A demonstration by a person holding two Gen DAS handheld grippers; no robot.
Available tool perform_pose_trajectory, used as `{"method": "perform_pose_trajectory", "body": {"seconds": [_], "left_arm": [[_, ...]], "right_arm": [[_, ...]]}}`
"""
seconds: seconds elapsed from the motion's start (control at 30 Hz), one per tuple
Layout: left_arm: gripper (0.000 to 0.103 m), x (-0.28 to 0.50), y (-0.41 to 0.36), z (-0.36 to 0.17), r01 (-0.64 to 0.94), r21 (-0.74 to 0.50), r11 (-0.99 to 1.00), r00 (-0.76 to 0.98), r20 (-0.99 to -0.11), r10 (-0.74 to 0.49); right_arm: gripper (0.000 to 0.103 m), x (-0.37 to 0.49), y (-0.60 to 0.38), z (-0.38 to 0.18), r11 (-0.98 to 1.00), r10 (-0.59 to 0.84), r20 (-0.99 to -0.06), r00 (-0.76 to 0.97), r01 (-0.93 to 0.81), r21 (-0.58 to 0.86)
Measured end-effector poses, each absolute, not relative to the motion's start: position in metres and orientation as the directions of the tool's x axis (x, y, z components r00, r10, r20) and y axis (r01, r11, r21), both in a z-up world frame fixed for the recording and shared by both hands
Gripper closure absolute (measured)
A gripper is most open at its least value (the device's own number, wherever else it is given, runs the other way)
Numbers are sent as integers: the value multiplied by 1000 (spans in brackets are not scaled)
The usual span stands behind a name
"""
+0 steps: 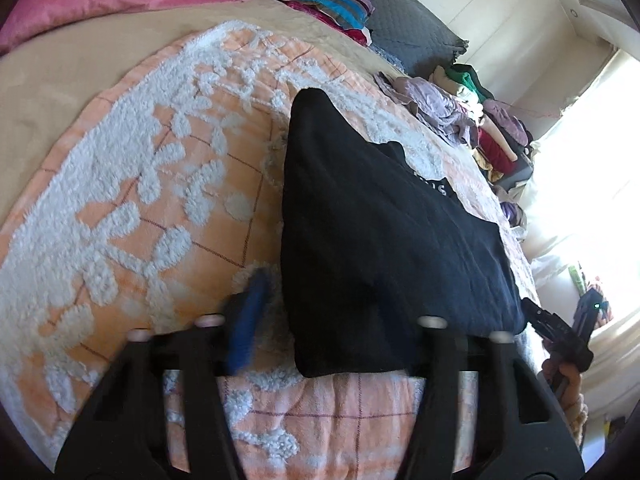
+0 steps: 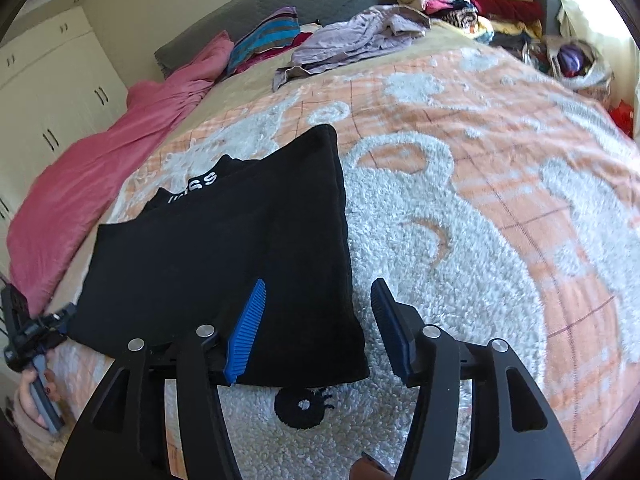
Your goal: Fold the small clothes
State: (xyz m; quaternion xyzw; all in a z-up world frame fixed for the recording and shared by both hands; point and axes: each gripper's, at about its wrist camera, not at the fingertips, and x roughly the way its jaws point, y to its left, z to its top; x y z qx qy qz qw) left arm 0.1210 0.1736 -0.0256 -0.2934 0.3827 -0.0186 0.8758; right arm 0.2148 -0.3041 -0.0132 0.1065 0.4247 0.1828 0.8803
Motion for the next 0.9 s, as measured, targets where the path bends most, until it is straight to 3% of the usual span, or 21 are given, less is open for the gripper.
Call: {"method": "perform_pose_trajectory", "body": {"seconds": [0.03, 0.07, 0.2, 0.33, 0.43, 0.57, 0.7, 0.9], "left_arm": [[87, 120, 173, -27, -192, -533, 824, 706, -658, -261], [91, 119, 173, -26, -188, -536, 823, 707, -656, -266], [94, 114, 175, -19, -177, -544, 820, 714, -645, -273], [95, 110, 167, -18, -188, -476, 859, 692, -685, -228], [94, 112, 165, -25, -202, -453, 868, 672, -709, -214], [90, 108, 162, -24, -207, -423, 882, 666, -721, -190], [90, 103, 156, -22, -210, -387, 898, 665, -730, -159], [81, 98, 149, -17, -217, -340, 915, 660, -742, -119]], "right_arm": [[87, 215, -305, -15, 906, 421, -709, 565, -230, 354], [95, 214, -306, -14, 913, 406, -711, 574, -221, 343], [97, 205, -314, -4, 912, 407, -687, 602, -221, 347], [97, 196, -311, -3, 927, 373, -697, 612, -226, 298], [94, 198, -309, -16, 941, 339, -726, 598, -208, 268], [74, 194, -315, -21, 950, 309, -726, 614, -163, 266], [73, 188, -318, -22, 952, 300, -721, 624, -145, 271], [57, 173, -312, -20, 967, 253, -719, 648, -148, 206]]}}
